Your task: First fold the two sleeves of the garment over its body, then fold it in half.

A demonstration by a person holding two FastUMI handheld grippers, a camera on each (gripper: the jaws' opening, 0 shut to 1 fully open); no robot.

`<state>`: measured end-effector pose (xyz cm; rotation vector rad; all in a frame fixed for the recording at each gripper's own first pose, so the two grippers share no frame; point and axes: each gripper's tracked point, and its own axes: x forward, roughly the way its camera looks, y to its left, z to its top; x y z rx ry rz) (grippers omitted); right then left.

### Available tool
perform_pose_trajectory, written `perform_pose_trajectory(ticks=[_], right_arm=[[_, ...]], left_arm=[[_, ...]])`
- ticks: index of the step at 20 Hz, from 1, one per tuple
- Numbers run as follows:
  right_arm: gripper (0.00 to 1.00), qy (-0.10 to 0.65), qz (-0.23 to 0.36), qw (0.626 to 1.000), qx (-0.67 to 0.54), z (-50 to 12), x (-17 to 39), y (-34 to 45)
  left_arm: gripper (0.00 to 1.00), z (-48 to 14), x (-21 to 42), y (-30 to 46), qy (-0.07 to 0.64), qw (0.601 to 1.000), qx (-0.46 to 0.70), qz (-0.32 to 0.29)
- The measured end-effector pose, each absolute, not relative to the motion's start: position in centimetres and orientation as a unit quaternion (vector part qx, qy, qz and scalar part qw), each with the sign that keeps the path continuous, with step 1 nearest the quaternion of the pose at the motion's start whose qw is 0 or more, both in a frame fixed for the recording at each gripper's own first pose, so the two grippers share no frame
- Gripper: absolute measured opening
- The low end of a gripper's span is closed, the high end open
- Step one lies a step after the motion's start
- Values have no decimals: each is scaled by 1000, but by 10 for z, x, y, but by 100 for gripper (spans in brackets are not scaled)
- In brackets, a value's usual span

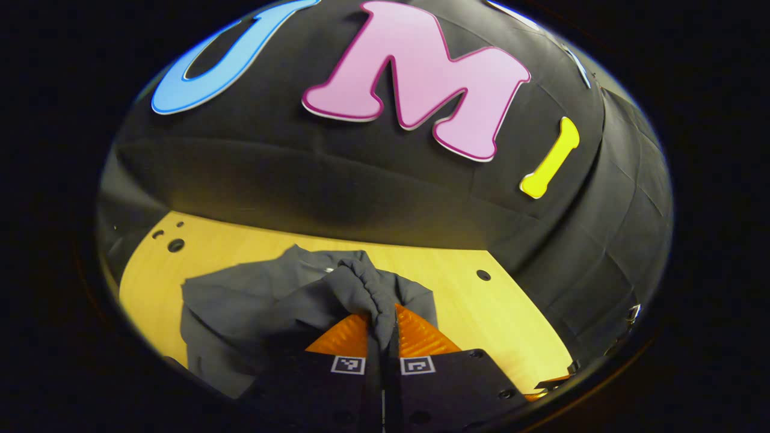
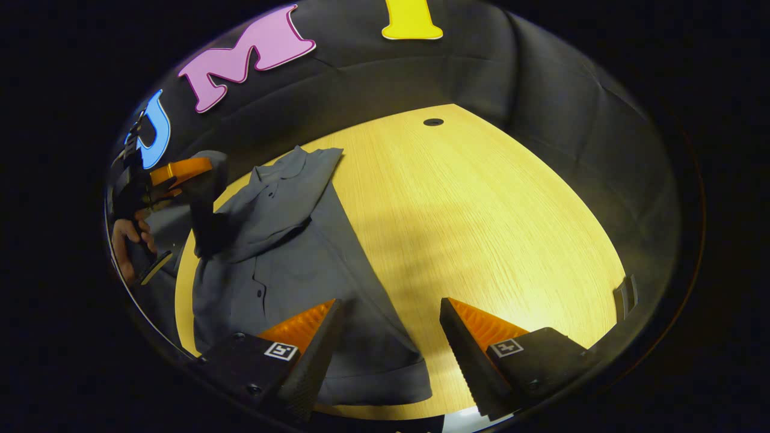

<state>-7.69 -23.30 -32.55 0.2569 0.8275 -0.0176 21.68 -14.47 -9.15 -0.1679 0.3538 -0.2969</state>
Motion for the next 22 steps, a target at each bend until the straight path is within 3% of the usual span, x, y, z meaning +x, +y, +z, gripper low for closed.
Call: perform_pose_trajectory(ticks=[7,12,13,14,17,19,20,22], right_arm=[[99,408,-27,902,140,-331,-95,-255],[99,408,-42,899,156,-333,-100,-267],[99,408,-42,898,158,-333,-100,-267],[99,408,-42,898,159,-332,-99,-268],[99,408,-37,898,161,-330,-96,-266],[99,410,-30,897,162,-331,-93,-261],[99,413,-24,896,163,-332,-92,-257],[99,422,-7,892,165,-336,-90,-244]], left_arm=[[12,-131,225,-209,226,954,-73,-181],[22,-157,225,-225,256,947,-60,-183],[34,-159,223,-225,257,947,-60,-183],[36,-159,220,-223,257,947,-61,-183],[70,-158,212,-197,252,953,-45,-164],[81,-154,201,-166,242,960,-22,-142],[95,-156,193,-148,238,963,-8,-130],[96,-158,169,-107,236,966,16,-106]])
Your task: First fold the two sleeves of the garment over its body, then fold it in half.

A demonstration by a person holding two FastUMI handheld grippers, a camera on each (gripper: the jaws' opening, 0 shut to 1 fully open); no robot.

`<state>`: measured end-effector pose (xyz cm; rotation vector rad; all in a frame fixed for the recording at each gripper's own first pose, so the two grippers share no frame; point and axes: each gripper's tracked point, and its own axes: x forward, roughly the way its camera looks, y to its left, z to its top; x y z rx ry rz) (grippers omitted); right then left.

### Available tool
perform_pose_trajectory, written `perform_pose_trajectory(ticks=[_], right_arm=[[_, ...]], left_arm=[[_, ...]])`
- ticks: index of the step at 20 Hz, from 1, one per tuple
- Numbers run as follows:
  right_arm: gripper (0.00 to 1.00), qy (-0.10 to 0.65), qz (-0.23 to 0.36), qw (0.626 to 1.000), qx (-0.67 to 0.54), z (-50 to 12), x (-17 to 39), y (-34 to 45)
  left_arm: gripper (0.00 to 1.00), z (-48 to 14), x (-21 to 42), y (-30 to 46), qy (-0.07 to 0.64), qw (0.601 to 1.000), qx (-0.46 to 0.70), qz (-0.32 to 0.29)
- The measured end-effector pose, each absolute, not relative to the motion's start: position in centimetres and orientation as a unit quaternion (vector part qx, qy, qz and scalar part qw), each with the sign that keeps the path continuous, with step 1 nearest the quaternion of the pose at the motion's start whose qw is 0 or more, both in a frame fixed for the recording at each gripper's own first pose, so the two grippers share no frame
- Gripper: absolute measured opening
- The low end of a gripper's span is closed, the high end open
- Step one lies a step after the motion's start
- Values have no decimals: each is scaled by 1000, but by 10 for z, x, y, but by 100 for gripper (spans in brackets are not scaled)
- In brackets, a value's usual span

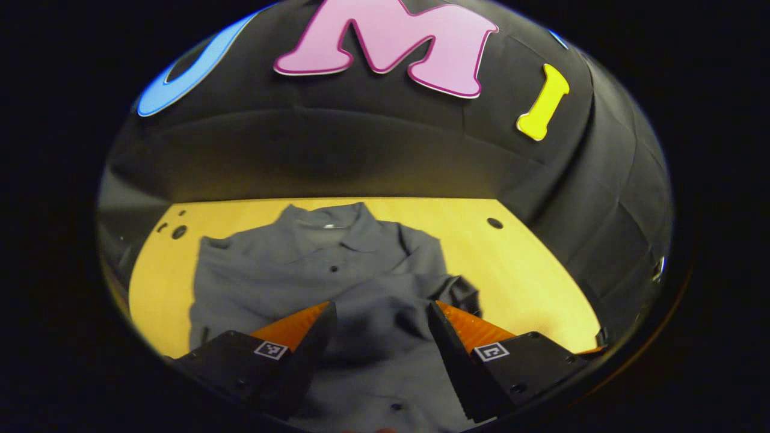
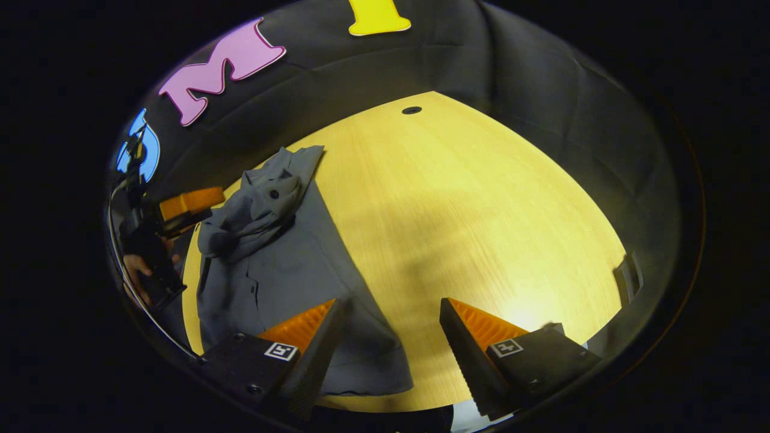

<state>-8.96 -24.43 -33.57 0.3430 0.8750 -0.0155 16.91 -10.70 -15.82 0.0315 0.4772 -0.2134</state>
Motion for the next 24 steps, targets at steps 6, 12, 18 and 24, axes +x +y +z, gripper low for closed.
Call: perform_pose_trajectory(ticks=[6,12,18,24], right_arm=[[99,476,30,864,159,-360,-102,-217],[99,505,17,851,145,-377,-122,-211],[99,522,16,844,125,-385,-131,-194],[99,526,14,847,84,-390,-134,-186]], left_arm=[[96,-201,71,12,284,958,8,-19],[96,-265,-17,114,346,937,1,56],[96,-303,-60,153,376,923,-14,78],[97,-319,-67,153,378,923,5,72]])
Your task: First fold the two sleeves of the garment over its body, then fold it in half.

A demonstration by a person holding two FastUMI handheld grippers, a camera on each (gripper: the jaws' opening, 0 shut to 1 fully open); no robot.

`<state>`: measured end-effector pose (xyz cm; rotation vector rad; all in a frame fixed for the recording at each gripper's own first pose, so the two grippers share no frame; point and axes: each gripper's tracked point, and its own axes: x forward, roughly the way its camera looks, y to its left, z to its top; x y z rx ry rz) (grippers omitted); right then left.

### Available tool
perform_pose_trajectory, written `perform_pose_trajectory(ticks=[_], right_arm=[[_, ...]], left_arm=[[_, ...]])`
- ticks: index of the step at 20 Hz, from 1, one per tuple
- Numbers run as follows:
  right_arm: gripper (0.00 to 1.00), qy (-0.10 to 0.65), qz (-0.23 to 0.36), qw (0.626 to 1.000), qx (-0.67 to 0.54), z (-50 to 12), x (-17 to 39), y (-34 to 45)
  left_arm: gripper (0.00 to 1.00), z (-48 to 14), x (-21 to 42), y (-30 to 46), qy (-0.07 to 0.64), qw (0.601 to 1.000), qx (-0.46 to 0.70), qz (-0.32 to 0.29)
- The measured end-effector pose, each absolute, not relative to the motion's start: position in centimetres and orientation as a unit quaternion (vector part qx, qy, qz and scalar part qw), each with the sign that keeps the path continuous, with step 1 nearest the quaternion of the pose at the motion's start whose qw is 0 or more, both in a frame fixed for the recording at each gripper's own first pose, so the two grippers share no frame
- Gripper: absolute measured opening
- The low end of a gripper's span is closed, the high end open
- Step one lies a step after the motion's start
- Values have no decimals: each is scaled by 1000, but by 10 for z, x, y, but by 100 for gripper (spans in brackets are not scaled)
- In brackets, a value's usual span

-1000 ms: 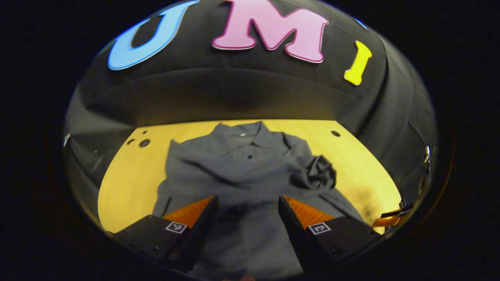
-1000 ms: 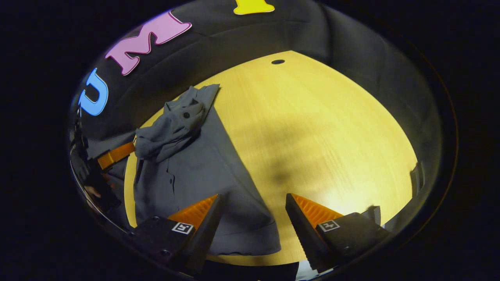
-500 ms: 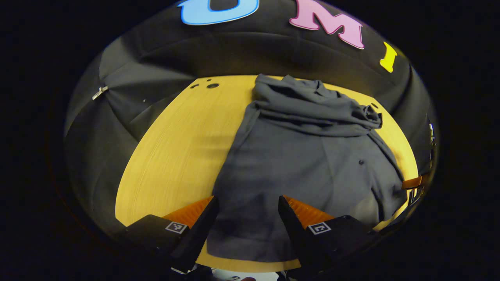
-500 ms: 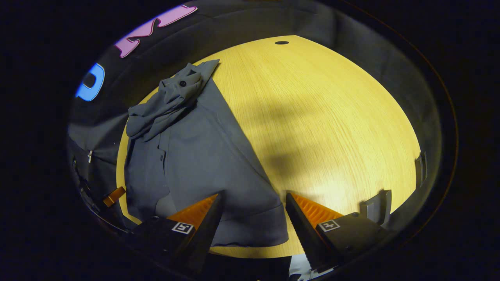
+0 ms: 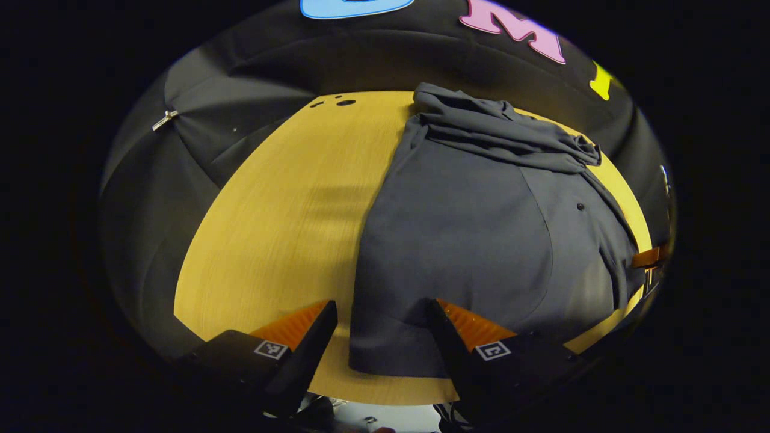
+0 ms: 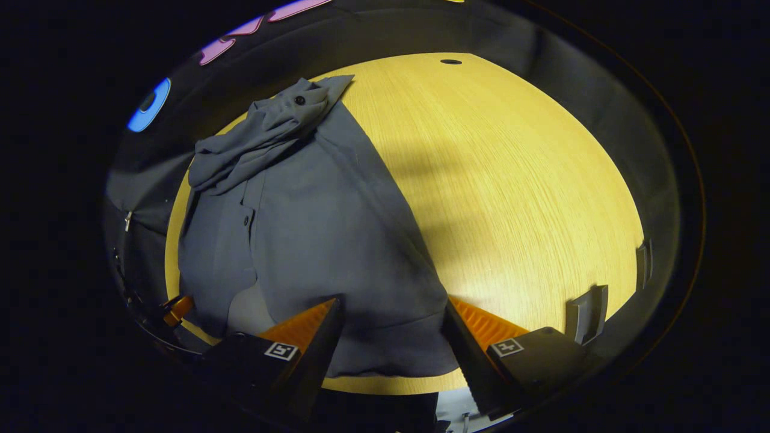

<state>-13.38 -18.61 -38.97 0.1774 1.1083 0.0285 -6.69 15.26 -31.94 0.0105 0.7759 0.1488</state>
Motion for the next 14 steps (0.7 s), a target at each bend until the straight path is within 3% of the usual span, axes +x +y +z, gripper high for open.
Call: perform_pose_trajectory(ticks=[5,7,8,9,11,12,13,14], right_arm=[[98,528,11,849,21,-395,-138,-187],[94,531,13,847,-17,-398,-141,-185],[92,529,20,848,-19,-395,-141,-179],[87,531,21,847,-21,-396,-142,-173],[54,530,19,847,-17,-397,-139,-166],[50,530,18,848,-10,-397,-138,-164],[38,527,14,850,-5,-397,-137,-163],[31,524,14,852,1,-397,-136,-160]], left_arm=[[95,-322,-66,139,379,923,-14,60],[87,-325,-63,131,378,925,0,43],[77,-324,-62,126,376,926,6,35],[76,-323,-60,119,374,927,11,26],[54,-323,-57,109,372,928,21,12],[42,-325,-56,103,371,928,23,4],[37,-326,-53,99,372,928,23,-2],[21,-324,-52,96,371,929,20,-8]])
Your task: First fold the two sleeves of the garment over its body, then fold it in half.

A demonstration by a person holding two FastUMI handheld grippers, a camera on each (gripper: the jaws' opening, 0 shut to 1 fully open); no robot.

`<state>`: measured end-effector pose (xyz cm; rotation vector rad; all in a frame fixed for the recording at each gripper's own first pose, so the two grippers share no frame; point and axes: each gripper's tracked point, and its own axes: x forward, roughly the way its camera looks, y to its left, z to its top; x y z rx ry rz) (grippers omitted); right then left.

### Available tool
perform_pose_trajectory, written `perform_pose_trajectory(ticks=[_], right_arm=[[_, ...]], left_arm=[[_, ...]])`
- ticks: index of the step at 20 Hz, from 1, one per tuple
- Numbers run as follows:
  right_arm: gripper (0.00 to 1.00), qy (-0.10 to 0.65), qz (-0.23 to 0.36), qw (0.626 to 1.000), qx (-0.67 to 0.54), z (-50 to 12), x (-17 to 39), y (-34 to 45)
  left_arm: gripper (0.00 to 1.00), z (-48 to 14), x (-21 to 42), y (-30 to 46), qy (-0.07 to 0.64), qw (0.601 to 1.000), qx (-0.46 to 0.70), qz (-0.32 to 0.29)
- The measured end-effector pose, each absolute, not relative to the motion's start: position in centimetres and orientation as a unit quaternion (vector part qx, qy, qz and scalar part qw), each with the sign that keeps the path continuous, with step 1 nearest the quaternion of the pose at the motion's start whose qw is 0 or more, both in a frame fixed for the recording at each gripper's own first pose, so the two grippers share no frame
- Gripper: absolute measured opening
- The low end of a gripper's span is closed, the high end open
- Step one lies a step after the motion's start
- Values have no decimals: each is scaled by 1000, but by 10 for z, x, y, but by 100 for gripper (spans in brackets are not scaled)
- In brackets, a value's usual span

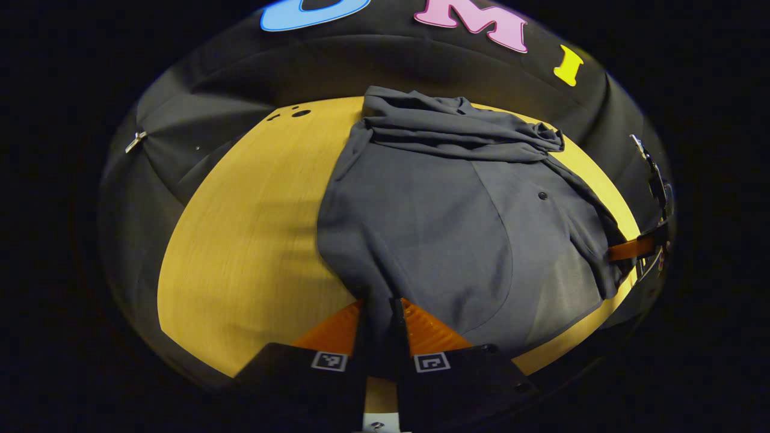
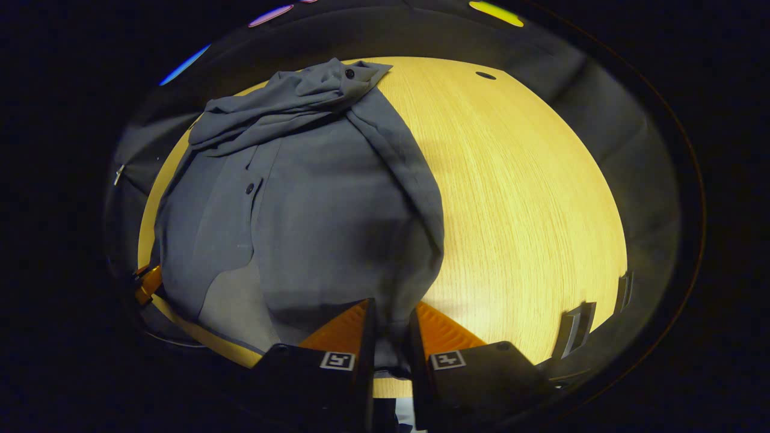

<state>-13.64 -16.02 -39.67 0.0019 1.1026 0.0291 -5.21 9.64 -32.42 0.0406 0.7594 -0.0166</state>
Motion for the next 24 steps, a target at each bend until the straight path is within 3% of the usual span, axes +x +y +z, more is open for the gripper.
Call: perform_pose_trajectory(ticks=[1,2,3,6,16,24], right_arm=[[16,522,14,853,7,-397,-137,-159],[13,522,22,852,9,-397,-136,-157],[6,523,34,851,15,-397,-137,-154],[6,525,66,847,53,-393,-134,-139],[6,425,148,886,112,-308,-75,-100],[5,356,154,913,131,-252,-14,-99]], left_arm=[[22,-323,-51,92,371,928,14,-15],[13,-324,-50,89,371,928,9,-20],[11,-323,-48,86,370,929,3,-25],[6,-320,-45,80,369,928,-30,-32],[6,-230,-28,70,290,952,-100,-24],[6,-172,4,67,240,966,-96,-27]])
